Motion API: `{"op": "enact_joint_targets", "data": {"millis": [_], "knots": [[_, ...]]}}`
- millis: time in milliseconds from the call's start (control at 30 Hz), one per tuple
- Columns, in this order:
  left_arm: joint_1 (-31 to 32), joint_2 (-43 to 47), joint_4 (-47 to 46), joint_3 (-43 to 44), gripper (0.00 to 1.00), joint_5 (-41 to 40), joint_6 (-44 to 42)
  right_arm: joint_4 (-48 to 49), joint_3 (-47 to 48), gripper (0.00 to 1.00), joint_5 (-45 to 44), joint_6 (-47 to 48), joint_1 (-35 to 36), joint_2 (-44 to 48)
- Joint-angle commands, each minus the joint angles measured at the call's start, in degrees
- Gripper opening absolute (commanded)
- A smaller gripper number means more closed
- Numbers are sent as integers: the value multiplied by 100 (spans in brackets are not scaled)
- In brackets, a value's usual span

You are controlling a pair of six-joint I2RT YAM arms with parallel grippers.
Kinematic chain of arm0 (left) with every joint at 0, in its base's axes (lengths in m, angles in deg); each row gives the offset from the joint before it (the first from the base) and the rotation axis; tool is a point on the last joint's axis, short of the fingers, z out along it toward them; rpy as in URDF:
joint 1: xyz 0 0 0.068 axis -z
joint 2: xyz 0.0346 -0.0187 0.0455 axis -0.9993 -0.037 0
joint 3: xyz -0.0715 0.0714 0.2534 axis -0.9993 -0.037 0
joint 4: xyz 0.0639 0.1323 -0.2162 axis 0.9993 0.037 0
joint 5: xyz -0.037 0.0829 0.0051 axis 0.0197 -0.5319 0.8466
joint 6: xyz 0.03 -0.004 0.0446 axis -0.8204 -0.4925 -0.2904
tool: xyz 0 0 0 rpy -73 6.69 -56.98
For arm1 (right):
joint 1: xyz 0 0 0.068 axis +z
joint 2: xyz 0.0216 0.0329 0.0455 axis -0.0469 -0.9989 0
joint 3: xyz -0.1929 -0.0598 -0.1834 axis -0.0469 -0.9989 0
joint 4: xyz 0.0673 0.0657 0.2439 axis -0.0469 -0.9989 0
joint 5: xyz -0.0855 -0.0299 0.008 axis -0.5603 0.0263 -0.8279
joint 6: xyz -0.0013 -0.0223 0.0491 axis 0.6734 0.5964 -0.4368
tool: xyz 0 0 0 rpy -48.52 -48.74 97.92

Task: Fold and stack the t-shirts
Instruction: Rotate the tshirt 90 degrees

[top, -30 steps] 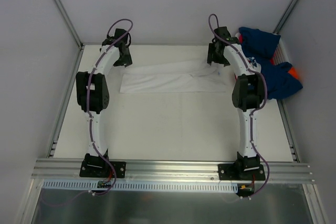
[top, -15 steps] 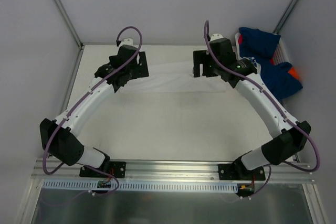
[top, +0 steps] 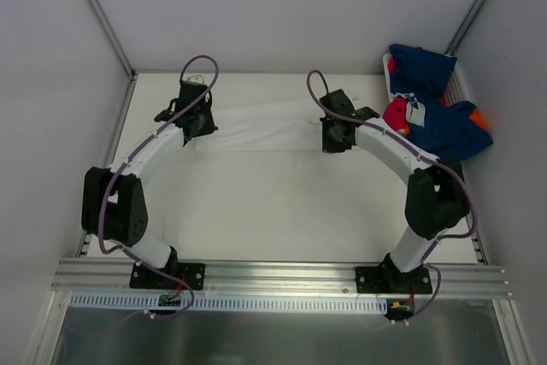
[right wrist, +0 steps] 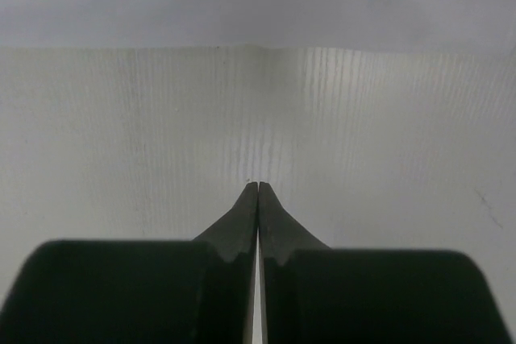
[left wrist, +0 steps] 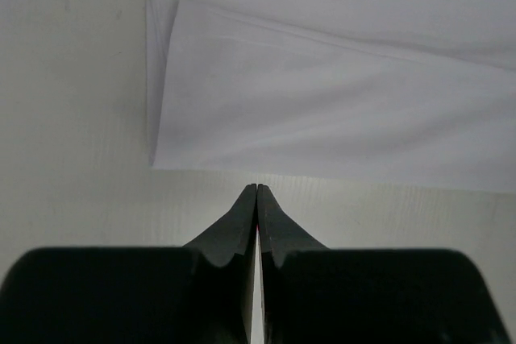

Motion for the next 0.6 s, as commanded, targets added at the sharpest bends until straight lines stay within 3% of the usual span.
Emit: {"op": "enact_joint_targets", "data": {"millis": [0,300,567], "knots": [[-22,-457,-95,498,0,200,-106,-142,783,1,-232,-77,-87,-561],[-145,-2012,265,1650,0,253,-299,-362,1778,0,48,-33,-815,-1776],[-233,-2848,651,2397,0,87,-414,-652,2587,1,110,151,-1264,-2576]]}}
